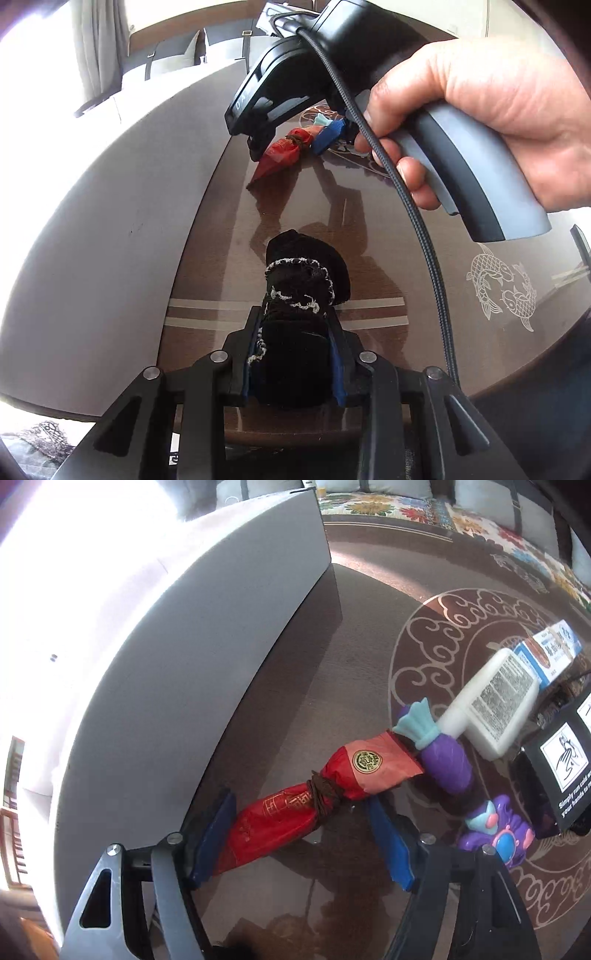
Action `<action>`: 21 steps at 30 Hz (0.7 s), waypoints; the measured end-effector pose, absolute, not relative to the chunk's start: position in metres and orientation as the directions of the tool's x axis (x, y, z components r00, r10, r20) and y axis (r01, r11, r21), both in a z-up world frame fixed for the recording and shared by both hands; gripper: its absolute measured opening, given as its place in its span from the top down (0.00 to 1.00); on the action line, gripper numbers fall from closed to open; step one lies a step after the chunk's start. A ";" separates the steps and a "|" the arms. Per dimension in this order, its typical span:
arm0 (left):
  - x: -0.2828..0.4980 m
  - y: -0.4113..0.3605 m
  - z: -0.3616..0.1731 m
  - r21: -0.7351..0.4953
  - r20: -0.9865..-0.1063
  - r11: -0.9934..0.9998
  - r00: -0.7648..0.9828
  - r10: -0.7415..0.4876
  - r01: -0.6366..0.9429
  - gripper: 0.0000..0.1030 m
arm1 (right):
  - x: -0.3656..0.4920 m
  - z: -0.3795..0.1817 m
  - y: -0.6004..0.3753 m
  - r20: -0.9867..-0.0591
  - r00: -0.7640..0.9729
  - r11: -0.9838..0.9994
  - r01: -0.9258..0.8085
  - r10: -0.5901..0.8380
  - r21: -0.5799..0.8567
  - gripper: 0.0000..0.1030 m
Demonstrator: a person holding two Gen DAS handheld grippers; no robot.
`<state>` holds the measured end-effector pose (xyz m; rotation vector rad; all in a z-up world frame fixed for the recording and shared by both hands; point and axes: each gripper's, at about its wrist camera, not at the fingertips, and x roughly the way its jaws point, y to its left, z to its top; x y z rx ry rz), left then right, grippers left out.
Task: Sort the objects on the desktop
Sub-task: 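Grasp the red wrapped candy package with the right gripper while the left holds the pouch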
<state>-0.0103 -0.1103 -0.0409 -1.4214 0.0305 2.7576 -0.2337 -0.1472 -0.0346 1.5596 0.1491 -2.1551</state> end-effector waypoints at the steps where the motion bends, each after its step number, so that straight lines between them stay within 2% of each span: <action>1: -0.011 -0.110 -0.041 -0.001 -0.814 -0.999 -0.580 0.024 -0.040 0.69 | -0.230 -0.035 -0.153 -0.923 -0.261 -0.876 0.462 -0.284 0.139 0.36; 5: -0.015 -0.111 -0.041 -0.003 -0.814 -1.000 -0.580 0.020 -0.031 0.69 | -0.220 -0.035 -0.162 -0.917 -0.308 -0.858 0.509 -0.255 0.068 0.42; 7: -0.016 -0.111 -0.040 -0.004 -0.814 -1.000 -0.581 0.021 -0.031 0.69 | -0.212 -0.036 -0.165 -0.913 -0.330 -0.838 0.545 -0.241 0.023 0.50; 9: -0.018 -0.112 -0.041 -0.002 -0.812 -0.999 -0.583 0.021 -0.033 0.69 | -0.204 -0.035 -0.165 -0.908 -0.347 -0.807 0.590 -0.237 -0.015 0.78; 17: -0.028 -0.113 -0.039 -0.011 -0.812 -1.000 -0.582 0.025 -0.028 0.69 | -0.152 -0.033 -0.099 -0.885 -0.357 -0.754 0.656 -0.297 -0.011 0.79; 21: -0.036 -0.110 -0.038 -0.028 -0.808 -0.999 -0.587 0.040 -0.029 0.69 | -0.110 -0.036 -0.027 -0.871 -0.392 -0.788 0.616 -0.297 -0.008 0.79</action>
